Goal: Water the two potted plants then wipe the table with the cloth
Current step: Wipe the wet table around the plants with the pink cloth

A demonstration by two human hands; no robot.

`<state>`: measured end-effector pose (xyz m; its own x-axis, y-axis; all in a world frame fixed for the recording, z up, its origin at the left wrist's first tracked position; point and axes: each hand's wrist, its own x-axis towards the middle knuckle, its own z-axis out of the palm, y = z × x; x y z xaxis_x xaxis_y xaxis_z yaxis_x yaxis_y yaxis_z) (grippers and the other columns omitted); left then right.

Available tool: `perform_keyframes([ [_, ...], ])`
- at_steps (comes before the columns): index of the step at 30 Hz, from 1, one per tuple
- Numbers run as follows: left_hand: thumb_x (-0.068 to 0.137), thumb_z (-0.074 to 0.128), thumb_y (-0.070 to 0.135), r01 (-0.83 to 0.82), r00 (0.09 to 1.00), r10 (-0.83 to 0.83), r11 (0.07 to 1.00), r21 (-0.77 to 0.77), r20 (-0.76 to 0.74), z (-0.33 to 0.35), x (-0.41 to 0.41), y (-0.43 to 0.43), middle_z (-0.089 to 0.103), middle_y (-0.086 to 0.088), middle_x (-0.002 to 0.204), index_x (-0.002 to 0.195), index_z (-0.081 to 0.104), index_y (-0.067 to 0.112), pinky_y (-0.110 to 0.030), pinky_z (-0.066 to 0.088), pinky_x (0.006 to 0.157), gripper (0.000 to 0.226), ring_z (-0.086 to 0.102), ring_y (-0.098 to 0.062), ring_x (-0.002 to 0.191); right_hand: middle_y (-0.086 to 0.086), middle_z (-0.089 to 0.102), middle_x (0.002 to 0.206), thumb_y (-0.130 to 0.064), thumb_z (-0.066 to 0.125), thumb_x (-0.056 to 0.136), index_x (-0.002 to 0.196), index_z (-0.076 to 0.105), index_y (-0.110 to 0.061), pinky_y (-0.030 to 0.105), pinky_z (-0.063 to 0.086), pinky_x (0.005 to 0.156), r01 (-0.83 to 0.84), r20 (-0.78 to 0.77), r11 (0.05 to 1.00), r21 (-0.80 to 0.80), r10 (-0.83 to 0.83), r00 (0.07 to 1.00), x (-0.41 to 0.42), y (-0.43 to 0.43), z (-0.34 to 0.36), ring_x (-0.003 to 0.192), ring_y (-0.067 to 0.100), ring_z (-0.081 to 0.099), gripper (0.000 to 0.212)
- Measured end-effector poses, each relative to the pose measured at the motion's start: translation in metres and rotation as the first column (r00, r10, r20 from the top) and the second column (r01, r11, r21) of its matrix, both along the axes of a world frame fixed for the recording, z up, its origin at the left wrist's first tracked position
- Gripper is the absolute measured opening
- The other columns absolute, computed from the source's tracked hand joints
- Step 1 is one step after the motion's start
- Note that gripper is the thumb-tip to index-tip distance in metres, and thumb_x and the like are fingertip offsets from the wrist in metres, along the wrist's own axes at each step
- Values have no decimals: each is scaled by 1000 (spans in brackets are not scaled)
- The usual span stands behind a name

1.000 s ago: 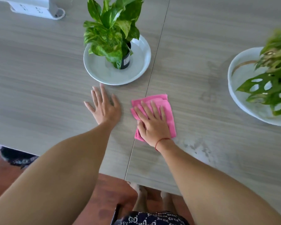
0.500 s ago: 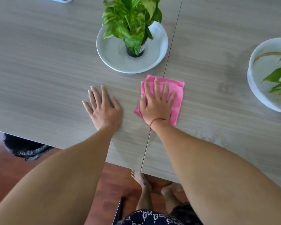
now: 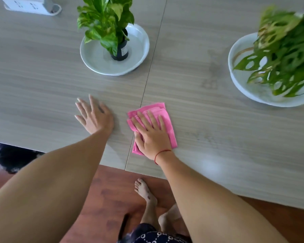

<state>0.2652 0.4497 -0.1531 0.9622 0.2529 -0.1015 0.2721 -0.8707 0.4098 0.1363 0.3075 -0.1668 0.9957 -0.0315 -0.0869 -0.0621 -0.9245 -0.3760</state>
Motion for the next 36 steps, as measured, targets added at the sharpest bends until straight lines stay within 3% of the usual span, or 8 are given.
perform_keyframes([
  [5, 100, 26, 42, 206, 979, -205, 978, 22, -16, -2, -28, -50, 3, -6, 163, 153, 22, 30, -52, -9, 118, 54, -4, -18, 150, -11, 15, 159, -45, 16, 96, 149, 19, -36, 50, 5, 121, 82, -14, 993, -87, -84, 996, -23, -73, 6, 149, 20, 4, 55],
  [11, 97, 21, 48, 193, 981, -192, 978, 84, -15, -11, -31, -57, 0, -3, 163, 154, 15, 33, -53, -11, 117, 59, -6, -16, 150, -13, 1, 161, -44, 21, 101, 150, 7, -41, 54, -1, 120, 288, -51, 947, -141, -297, 953, 14, -84, 5, 149, 23, -3, 51],
  [17, 97, 22, 47, 184, 983, -185, 977, 107, -1, -15, -28, -59, 0, -5, 163, 153, 13, 34, -53, -12, 117, 59, -6, -17, 150, -2, -6, 161, -44, 19, 101, 150, 0, -39, 60, -6, 117, 462, -73, 878, -127, -473, 878, 82, -62, 5, 147, 35, -11, 53],
  [25, 99, 25, 44, 178, 983, -181, 980, 84, 21, -15, -28, -57, 5, -5, 163, 153, 20, 33, -52, -11, 116, 55, -2, -17, 150, -4, -5, 161, -41, 26, 100, 151, 6, -35, 57, -7, 118, 251, -80, 965, -78, -257, 963, 45, -32, 3, 148, 29, -11, 55],
  [29, 100, 25, 40, 100, 994, -98, 994, 49, -50, -7, -35, -70, 1, -8, 163, 154, 17, 28, -53, -8, 117, 56, -5, -20, 150, -7, 16, 160, -42, 19, 94, 150, 23, -32, 54, 5, 120, 168, -31, 985, -36, -169, 985, -10, -40, 4, 150, 24, 4, 56],
  [31, 100, 25, 40, 144, 988, -142, 988, 51, -53, -6, -48, -80, 1, -9, 163, 154, 15, 28, -51, -10, 117, 56, -6, -19, 150, -8, 21, 158, -44, 15, 91, 149, 27, -32, 52, 7, 121, 127, -29, 991, -34, -128, 991, -36, -59, 3, 149, 21, 8, 60],
  [36, 100, 24, 42, 223, 975, -223, 973, 55, -9, -8, -63, -86, 2, -6, 163, 154, 17, 30, -46, -6, 120, 56, -4, -17, 150, -13, 8, 160, -46, 10, 93, 150, 13, -40, 50, 5, 121, 225, -35, 967, -120, -230, 972, -52, -122, 7, 150, 17, 1, 57],
])
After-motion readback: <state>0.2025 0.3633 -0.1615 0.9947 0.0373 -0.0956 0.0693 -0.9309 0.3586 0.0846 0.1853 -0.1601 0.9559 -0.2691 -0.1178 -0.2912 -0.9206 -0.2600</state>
